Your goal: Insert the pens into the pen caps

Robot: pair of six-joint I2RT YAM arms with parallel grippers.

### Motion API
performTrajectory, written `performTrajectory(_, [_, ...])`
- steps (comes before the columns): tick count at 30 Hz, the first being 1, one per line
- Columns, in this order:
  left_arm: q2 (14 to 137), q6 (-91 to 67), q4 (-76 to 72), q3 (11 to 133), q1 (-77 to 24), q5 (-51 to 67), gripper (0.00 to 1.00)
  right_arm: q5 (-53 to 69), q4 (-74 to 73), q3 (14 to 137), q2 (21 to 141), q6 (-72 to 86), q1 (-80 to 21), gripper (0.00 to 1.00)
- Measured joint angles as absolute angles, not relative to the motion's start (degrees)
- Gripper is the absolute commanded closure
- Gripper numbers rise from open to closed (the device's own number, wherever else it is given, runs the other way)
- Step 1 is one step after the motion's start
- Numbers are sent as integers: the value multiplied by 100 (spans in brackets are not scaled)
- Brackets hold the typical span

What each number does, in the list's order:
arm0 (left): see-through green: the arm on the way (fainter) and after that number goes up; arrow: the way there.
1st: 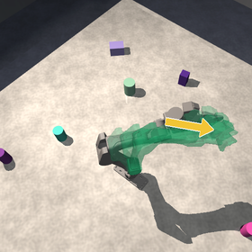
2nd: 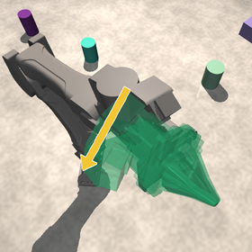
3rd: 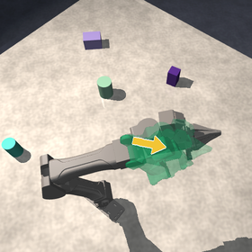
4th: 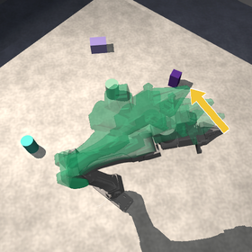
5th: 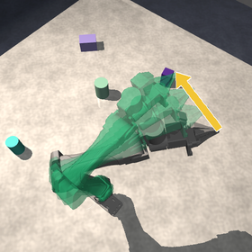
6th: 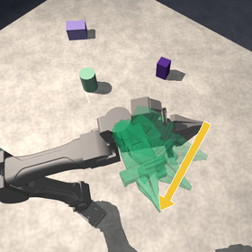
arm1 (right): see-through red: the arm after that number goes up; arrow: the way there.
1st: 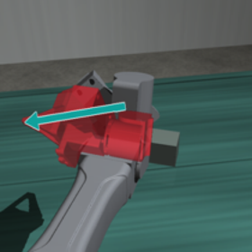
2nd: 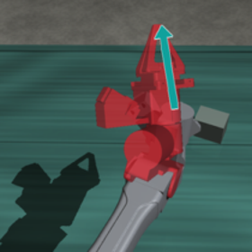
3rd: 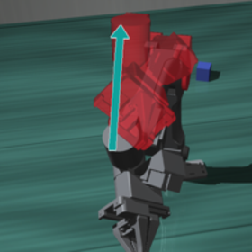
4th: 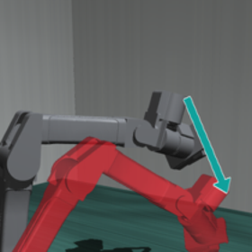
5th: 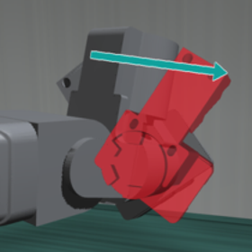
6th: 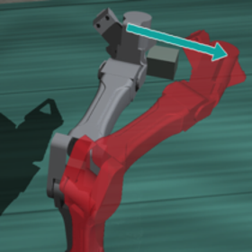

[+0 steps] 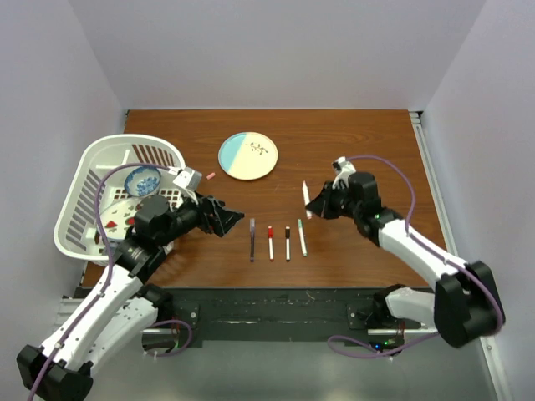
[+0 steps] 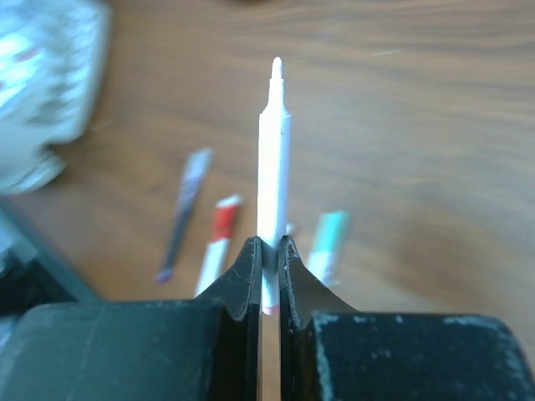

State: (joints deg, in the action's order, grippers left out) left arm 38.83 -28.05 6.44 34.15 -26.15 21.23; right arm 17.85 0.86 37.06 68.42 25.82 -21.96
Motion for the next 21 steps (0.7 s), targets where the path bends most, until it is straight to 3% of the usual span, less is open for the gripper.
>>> performTrajectory(9, [4884,-3819,-937,2993,-2617,2744,19,1909,1531,2742,5721,3833,-3763,100])
performTrajectory(17, [5548,-4206,-1984,2930,-3155,2895,25,1903,2193,2663,5583,4351,-4316,100])
performTrajectory(19, [5669,-4246,-2128,2932,-3319,2886,30,1900,2296,2663,5583,4405,-4403,100])
performTrajectory(21, [5806,-4265,-2255,2934,-3446,2880,44,1900,2375,2663,5583,4445,-4499,100])
